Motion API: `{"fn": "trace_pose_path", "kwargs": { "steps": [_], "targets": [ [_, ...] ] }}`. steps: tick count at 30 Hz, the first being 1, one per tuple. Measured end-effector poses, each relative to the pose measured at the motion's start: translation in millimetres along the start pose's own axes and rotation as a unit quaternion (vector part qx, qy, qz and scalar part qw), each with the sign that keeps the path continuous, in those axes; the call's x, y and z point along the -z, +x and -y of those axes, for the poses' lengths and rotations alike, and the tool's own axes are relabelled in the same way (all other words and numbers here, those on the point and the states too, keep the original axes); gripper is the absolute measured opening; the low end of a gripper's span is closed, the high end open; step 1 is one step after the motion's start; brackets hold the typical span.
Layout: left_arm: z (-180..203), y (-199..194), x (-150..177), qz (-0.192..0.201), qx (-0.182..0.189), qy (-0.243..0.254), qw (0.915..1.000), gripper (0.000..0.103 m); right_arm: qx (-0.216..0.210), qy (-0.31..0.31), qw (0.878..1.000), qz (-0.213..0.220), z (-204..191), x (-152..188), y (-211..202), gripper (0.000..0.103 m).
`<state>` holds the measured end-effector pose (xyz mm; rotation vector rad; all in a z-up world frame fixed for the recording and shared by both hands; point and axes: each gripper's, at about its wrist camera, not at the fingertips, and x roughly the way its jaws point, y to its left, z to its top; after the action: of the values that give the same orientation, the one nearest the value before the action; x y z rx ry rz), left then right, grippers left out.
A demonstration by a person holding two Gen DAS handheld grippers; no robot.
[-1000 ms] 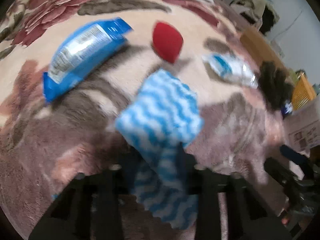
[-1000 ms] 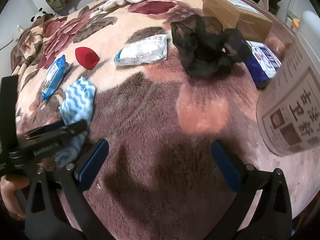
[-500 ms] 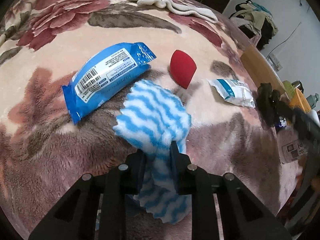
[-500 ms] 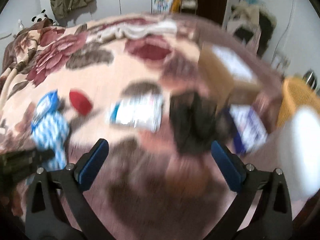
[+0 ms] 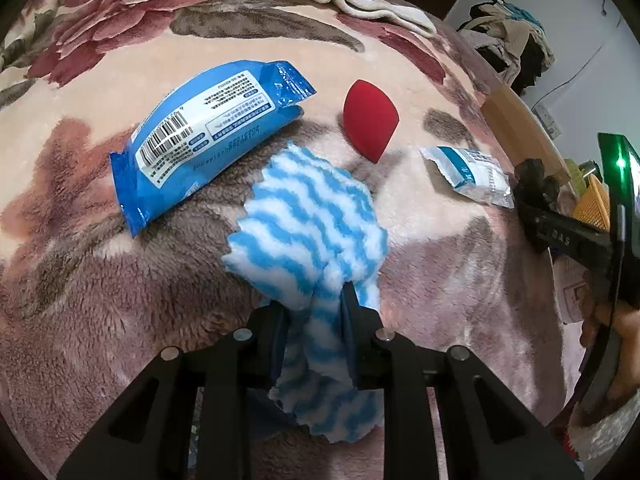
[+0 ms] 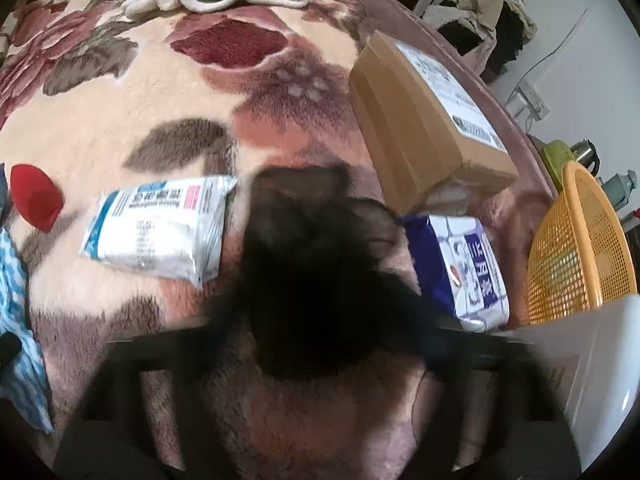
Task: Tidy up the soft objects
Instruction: 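Grasp the wavy cloth with the left tool while the right tool grasps the black mesh scrunchie, then carry the wavy cloth and scrunchie over the orange basket with both tools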
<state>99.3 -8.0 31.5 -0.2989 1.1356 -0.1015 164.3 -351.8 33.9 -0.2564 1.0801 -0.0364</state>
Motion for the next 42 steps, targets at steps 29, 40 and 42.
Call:
{"fn": "trace_pose_path", "kwargs": {
  "steps": [29,40,42],
  "targets": [
    [52.1,-52.2,36.7,0.018,-0.007,0.055,0.9983,0.023,-0.219,0.027,0.975,0.020,-16.3,100.7,-85.4,0.022],
    [90.5,-72.3,39.9,0.031,-0.002,0.084,0.9960,0.023,-0.218,0.046,0.974,0.041,14.4,106.9,-103.8,0.022],
    [97.8,-73.6,40.9,0.031,-0.001,0.090,0.9955,0.023,-0.217,0.051,0.974,0.041,20.3,108.3,-105.1,0.022]
  ]
}}
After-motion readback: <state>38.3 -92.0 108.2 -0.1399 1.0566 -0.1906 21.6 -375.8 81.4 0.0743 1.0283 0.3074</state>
